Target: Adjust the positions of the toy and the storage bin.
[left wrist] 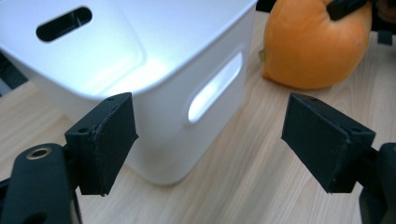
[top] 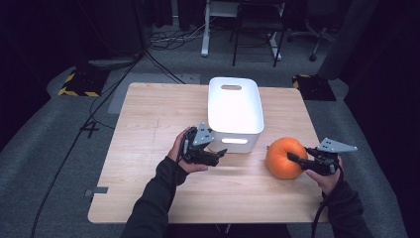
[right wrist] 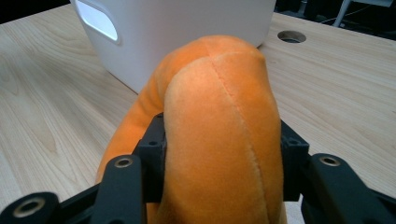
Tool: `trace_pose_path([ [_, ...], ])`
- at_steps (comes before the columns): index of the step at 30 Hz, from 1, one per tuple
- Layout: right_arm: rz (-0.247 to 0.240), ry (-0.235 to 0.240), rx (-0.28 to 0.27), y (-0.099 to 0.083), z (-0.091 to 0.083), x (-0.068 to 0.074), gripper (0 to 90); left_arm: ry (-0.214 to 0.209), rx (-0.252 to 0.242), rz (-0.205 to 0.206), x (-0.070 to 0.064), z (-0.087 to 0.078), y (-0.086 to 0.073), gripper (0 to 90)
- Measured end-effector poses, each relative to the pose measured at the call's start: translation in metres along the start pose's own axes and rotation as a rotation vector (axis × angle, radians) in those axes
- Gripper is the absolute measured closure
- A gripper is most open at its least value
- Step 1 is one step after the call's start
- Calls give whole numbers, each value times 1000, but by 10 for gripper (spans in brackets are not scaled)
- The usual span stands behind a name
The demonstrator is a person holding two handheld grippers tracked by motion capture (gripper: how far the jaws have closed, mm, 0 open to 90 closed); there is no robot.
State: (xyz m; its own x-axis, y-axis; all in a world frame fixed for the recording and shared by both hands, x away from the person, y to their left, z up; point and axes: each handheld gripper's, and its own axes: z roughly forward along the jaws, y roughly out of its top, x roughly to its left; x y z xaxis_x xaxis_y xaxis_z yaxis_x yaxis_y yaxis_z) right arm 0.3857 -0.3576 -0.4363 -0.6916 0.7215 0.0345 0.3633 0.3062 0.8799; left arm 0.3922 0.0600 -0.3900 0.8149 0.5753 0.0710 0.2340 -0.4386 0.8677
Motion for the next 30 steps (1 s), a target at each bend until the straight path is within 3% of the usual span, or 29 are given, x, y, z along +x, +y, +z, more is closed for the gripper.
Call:
trace_pose_path([
  [1, -3, 0, -2, 0, 0, 0, 508, 2, 3, 16, 2, 0, 4, 181],
  [6, -3, 4, -1, -1, 1, 1, 503, -23, -6, 15, 6, 13, 24, 193],
  [8, 1, 5, -2, -1, 1, 1, 500, -9, 2, 16, 5, 20, 28, 209],
  [15, -2, 13, -3, -2, 1, 1, 490, -31, 7, -2, 4, 38, 32, 215],
  [20, -7, 16, -4, -2, 1, 1, 488, -22, 36, 2, 3, 51, 34, 330],
  [23, -8, 14, -7, -2, 2, 1, 488, -57, 62, -3, 4, 61, 36, 361],
  [26, -13, 16, -6, -2, 2, 1, 487, -72, 86, 19, 3, 68, 37, 359],
  [30, -10, 19, -9, -2, 2, 1, 486, -60, 90, 24, 0, 74, 39, 382],
])
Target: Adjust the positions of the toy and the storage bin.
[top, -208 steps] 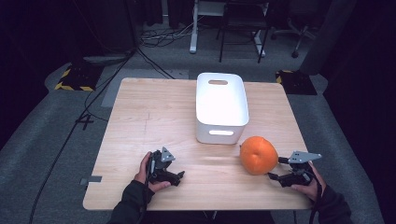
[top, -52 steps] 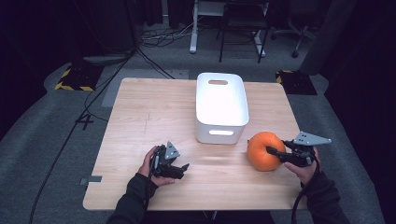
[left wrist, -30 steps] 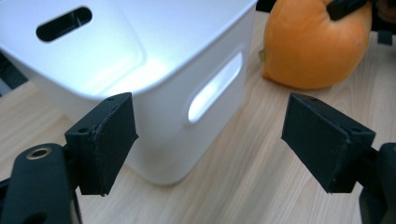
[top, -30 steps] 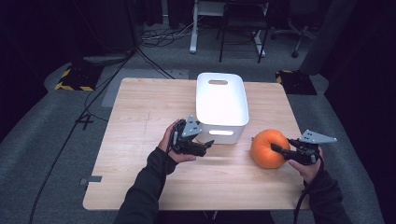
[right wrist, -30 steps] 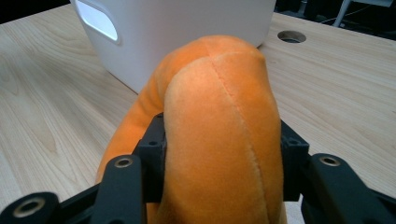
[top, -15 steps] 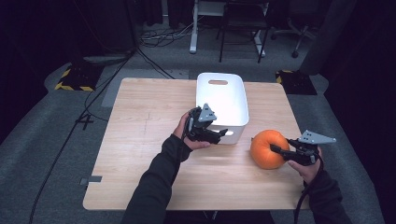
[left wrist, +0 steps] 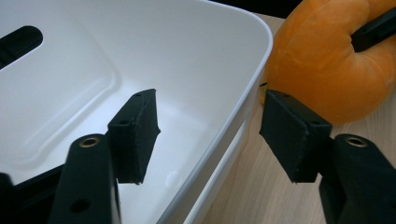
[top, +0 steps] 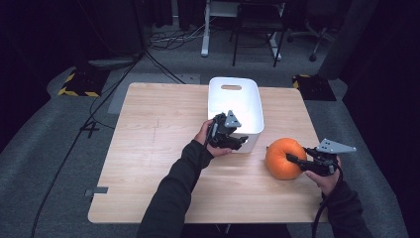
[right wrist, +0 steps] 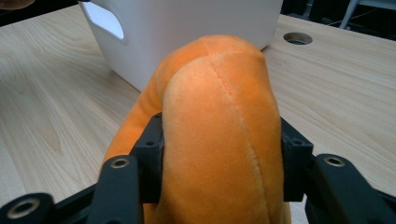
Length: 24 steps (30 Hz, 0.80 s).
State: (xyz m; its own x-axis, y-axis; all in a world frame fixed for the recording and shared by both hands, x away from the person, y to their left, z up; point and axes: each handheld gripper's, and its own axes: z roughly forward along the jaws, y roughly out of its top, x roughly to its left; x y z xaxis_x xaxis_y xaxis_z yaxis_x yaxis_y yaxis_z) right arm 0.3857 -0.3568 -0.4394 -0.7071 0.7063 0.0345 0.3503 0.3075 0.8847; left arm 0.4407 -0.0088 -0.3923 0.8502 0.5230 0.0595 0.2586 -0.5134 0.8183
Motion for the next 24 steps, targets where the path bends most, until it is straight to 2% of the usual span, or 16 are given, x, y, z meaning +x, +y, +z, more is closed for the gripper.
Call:
trace_pose_path([
  [2, 1, 3, -2, 0, 0, 0, 484, -7, -8, -9, -1, 2, 1, 403],
  [3, 7, 4, -4, 0, 0, 0, 483, -16, -1, -3, 0, 4, 2, 450],
  [4, 5, 5, -5, 0, 0, 0, 483, -18, 21, 17, 0, 5, 3, 468],
  [5, 5, 5, -4, 0, 0, 0, 482, -18, 21, 17, 0, 5, 3, 496],
  [6, 4, 6, -4, 0, 0, 0, 482, -28, 55, 42, 0, 9, 4, 529],
  [7, 4, 6, -4, 0, 0, 0, 482, -28, 55, 42, 0, 9, 4, 543],
  [9, 6, 10, -5, -1, 0, 0, 480, -26, 79, 67, -3, 14, 6, 572],
  [14, 9, 12, -8, -1, 0, 0, 477, -66, 88, 85, -2, 17, 11, 630],
  [18, 6, 15, -7, -1, 0, -1, 475, -83, 89, 106, -4, 18, 15, 715],
  [20, 5, 13, -8, -1, 0, -1, 475, -79, 87, 121, -6, 19, 16, 732],
  [24, 6, 12, -9, -1, 0, 0, 476, -78, 95, 121, -9, 17, 15, 741],
])
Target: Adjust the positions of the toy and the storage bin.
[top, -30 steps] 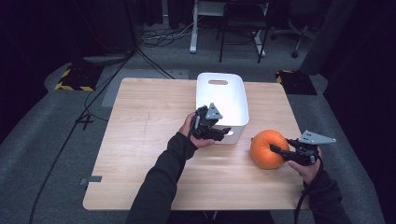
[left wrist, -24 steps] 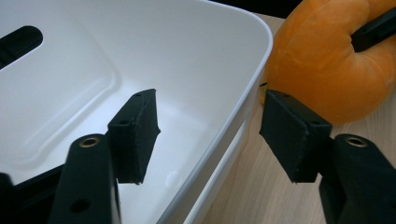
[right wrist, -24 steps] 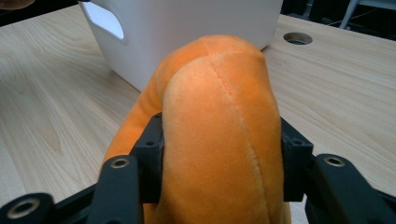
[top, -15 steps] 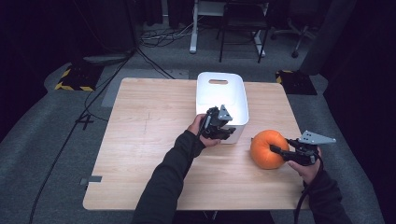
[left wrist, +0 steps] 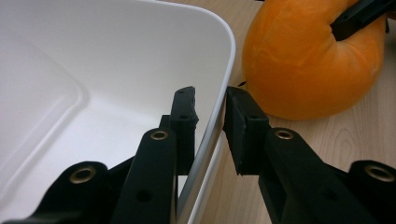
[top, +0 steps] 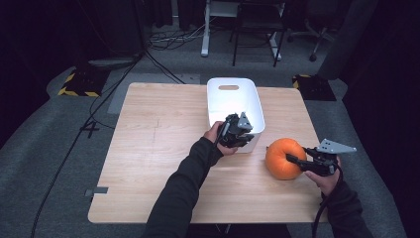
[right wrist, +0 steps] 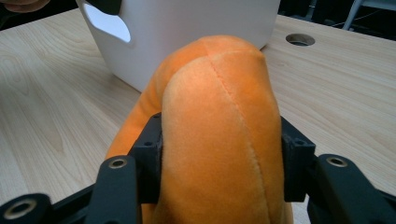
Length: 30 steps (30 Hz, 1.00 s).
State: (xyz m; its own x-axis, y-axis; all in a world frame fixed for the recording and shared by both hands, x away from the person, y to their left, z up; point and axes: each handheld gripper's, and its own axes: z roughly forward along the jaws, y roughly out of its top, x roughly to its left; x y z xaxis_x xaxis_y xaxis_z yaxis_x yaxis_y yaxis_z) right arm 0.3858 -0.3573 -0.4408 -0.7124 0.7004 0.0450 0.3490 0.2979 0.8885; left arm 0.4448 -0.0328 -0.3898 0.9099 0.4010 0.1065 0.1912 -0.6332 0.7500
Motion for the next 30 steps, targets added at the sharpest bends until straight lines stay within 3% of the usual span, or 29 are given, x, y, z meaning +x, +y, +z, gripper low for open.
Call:
trace_pose_path([
  [8, -5, 1, 2, 0, 0, -1, 476, -21, -2, 17, -14, -11, -7, 741],
  [14, -3, -2, 0, 0, 0, 0, 477, 3, -15, 35, -38, -25, -17, 741],
  [17, -1, -2, 0, 0, 0, 0, 477, -11, -19, 38, -46, -30, -21, 741],
  [21, 1, -2, 0, 0, 0, 1, 477, -19, -23, 26, -51, -38, -26, 725],
  [25, 3, 1, -1, 0, 0, 0, 477, -17, -70, 8, -52, -50, -27, 640],
  [30, 4, 3, -1, 0, 0, 0, 477, 15, -95, 12, -54, -64, -30, 583],
])
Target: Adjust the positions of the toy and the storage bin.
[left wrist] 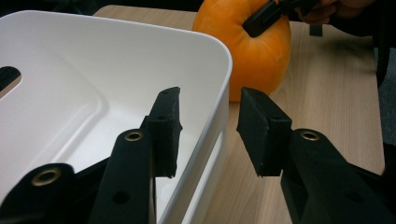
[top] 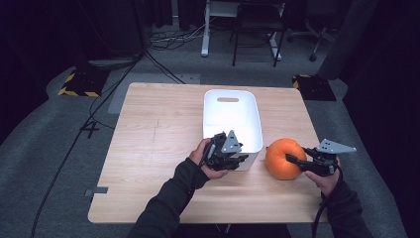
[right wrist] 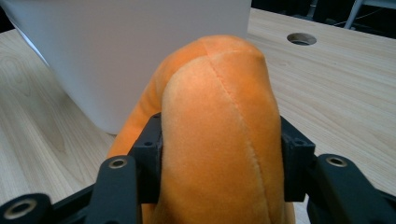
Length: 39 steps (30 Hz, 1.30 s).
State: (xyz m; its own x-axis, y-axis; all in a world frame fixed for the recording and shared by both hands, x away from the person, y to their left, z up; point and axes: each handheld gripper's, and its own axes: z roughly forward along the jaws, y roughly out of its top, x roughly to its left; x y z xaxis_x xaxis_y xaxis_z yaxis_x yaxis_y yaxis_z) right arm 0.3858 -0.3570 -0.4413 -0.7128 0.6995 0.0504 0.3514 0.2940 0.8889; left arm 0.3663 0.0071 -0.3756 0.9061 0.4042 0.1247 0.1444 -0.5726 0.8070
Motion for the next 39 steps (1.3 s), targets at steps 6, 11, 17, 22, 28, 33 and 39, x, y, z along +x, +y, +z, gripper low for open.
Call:
trace_pose_path([
  [6, 0, 2, 1, 0, 0, 0, 477, 36, -10, -16, 3, -19, -9, 514],
  [11, 0, 4, 0, 0, 0, 0, 476, 61, -24, -41, 5, -31, -17, 425],
  [17, 7, 5, 1, 0, 0, 1, 477, 78, -51, -64, 8, -49, -29, 337],
  [22, 1, 5, 0, 0, 1, 0, 476, 137, -45, -76, 10, -61, -36, 279],
  [28, 8, 6, 1, 0, 0, 1, 476, 150, -48, -112, 11, -74, -49, 199],
  [33, 2, 7, -2, -1, 0, 0, 476, 160, -31, -126, 13, -80, -67, 161],
  [39, 1, 8, -1, -1, 1, 0, 476, 188, 35, -148, 14, -80, -91, 164],
])
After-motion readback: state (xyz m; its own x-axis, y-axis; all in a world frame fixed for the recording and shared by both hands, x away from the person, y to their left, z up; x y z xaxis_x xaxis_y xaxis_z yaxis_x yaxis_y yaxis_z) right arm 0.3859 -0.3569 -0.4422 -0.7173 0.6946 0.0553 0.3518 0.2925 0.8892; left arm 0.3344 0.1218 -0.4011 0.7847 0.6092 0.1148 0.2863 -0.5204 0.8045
